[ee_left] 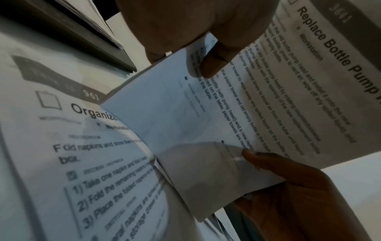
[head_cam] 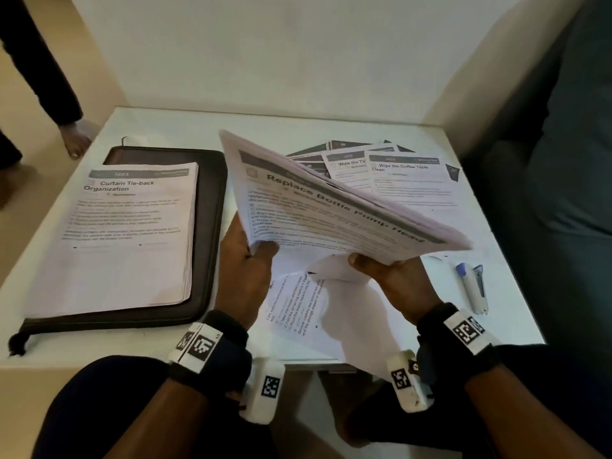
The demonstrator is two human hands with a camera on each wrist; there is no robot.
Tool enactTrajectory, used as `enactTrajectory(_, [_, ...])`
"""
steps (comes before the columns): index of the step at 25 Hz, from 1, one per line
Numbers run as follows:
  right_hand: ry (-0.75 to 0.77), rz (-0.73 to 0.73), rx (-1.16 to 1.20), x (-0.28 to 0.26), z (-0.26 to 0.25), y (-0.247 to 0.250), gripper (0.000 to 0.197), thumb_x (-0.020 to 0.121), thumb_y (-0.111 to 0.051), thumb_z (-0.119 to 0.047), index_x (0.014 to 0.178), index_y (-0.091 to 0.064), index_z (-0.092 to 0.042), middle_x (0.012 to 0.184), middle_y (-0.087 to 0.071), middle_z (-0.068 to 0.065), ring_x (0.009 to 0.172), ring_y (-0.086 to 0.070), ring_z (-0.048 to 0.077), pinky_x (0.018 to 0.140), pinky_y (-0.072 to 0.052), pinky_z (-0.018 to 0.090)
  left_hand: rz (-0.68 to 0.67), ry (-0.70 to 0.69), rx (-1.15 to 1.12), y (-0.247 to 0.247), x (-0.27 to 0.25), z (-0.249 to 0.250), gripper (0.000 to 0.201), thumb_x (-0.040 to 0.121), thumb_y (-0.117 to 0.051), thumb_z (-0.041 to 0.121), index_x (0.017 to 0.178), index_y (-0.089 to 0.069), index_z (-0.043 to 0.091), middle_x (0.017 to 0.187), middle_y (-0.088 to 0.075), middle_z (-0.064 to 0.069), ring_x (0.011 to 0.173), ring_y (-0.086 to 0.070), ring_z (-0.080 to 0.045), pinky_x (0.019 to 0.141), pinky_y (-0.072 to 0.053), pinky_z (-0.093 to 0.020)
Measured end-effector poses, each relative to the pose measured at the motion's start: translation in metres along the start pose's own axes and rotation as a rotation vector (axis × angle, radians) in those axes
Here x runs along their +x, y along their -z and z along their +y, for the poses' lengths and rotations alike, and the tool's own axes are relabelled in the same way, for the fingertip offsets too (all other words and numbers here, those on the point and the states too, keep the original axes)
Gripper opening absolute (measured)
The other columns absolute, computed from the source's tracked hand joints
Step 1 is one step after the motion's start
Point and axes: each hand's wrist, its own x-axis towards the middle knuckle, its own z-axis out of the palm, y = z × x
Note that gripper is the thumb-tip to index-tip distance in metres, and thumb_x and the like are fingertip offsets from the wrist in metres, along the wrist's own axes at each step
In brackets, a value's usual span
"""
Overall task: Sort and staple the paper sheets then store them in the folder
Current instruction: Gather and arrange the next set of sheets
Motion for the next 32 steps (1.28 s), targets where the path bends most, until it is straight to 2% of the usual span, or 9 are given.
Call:
enactTrajectory(4, [0.076, -0.06, -0.036, -0.001, 0.002, -0.007, 0.049, 0.089, -0.074, -0.003, 0.098, -0.069, -0.051, 0.1, -0.073, -0.021, 0.102, -0.067, 0.002, 0.096, -0.056, 0.04, 0.003, -0.016, 0.04, -0.002, -0.002, 0.001, 0.069, 0.093, -0.054, -0.015, 0.113, -0.064, 0.05, 0.114, -0.072, 0.015, 0.113, -0.067, -0.008, 0.089, -0.056, -0.023])
enactTrajectory(8, [0.049, -0.069, -0.061, 0.004, 0.005, -0.007, 0.045, 0.091, -0.071, -0.01, 0.094, -0.067, -0.055, 0.103, -0.073, -0.009, 0.101, -0.068, 0.011, 0.093, -0.057, 0.051, -0.028, -0.009, 0.089, -0.003, 0.001, -0.005, 0.048, 0.099, -0.056, -0.005, 0.125, -0.059, 0.036, 0.117, -0.071, 0.016, 0.115, -0.066, -0.006, 0.092, -0.057, -0.024])
enactTrajectory(10, [0.027, -0.037, -0.039, 0.002, 0.003, -0.008, 0.04, 0.092, -0.071, -0.011, 0.096, -0.069, -0.05, 0.102, -0.073, -0.012, 0.099, -0.068, 0.005, 0.094, -0.058, 0.049, -0.095, -0.025, 0.127, -0.001, -0.003, 0.001, 0.049, 0.103, -0.054, 0.001, 0.131, -0.054, 0.041, 0.125, -0.068, 0.017, 0.122, -0.062, -0.007, 0.099, -0.054, -0.03])
enactTrajectory(12, [0.036, -0.008, -0.007, 0.006, 0.0, -0.011, 0.029, 0.092, -0.07, -0.009, 0.108, -0.069, -0.034, 0.105, -0.072, -0.012, 0.097, -0.069, 0.0, 0.092, -0.059, 0.041, -0.104, -0.07, 0.175, 0.006, 0.0, 0.005, 0.049, 0.104, -0.052, 0.001, 0.142, -0.049, 0.033, 0.135, -0.064, 0.014, 0.128, -0.059, -0.009, 0.105, -0.052, -0.034])
enactTrajectory(16, [0.048, -0.042, -0.101, 0.006, 0.01, -0.014, 0.038, 0.095, -0.067, -0.025, 0.132, -0.061, -0.019, 0.12, -0.071, -0.004, 0.109, -0.068, 0.011, 0.091, -0.054, 0.03, 0.21, -0.105, 0.049, 0.048, 0.014, 0.014, 0.063, 0.096, -0.056, -0.003, 0.154, -0.036, 0.01, 0.146, -0.056, -0.01, 0.134, -0.055, -0.024, 0.111, -0.048, -0.049])
enactTrajectory(20, [0.11, -0.361, -0.73, -0.031, 0.032, -0.028, 0.061, 0.091, -0.067, -0.054, 0.143, -0.05, -0.026, 0.149, -0.045, -0.004, 0.139, -0.04, 0.013, 0.112, -0.038, 0.037, 0.518, -0.082, -0.01, 0.095, 0.015, 0.029, 0.075, 0.086, -0.056, -0.006, 0.157, -0.032, 0.005, 0.151, -0.05, -0.012, 0.138, -0.051, -0.024, 0.115, -0.044, -0.045])
enactTrajectory(23, [0.179, -0.506, -1.064, -0.051, 0.045, -0.044, 0.085, 0.087, -0.061, -0.068, 0.156, -0.03, -0.03, 0.168, -0.011, 0.0, 0.154, -0.01, 0.02, 0.116, -0.032, 0.051, 0.62, -0.079, -0.027, 0.105, 0.015, 0.038, 0.076, 0.079, -0.051, -0.012, 0.152, -0.036, 0.003, 0.145, -0.054, -0.013, 0.133, -0.055, -0.024, 0.113, -0.047, -0.038])
enactTrajectory(26, [0.194, -0.471, -1.052, -0.055, 0.053, -0.045, 0.089, 0.089, -0.055, -0.07, 0.159, -0.021, -0.028, 0.17, -0.003, -0.002, 0.156, -0.007, 0.02, 0.116, -0.035, 0.052, 0.684, -0.077, -0.046, 0.11, 0.01, 0.041, 0.07, 0.078, -0.045, -0.017, 0.145, -0.043, 0.004, 0.134, -0.06, -0.009, 0.121, -0.061, -0.019, 0.099, -0.054, -0.024])
enactTrajectory(32, [0.253, -0.493, -1.08, -0.059, 0.07, -0.043, 0.078, 0.098, -0.03, -0.072, 0.161, -0.012, -0.032, 0.17, 0.008, -0.007, 0.157, 0.006, 0.014, 0.122, -0.023, 0.051, 0.651, -0.044, -0.051, 0.104, -0.004, 0.041, 0.074, 0.081, -0.047, -0.011, 0.153, -0.035, 0.001, 0.143, -0.055, -0.015, 0.13, -0.057, -0.027, 0.112, -0.048, -0.041])
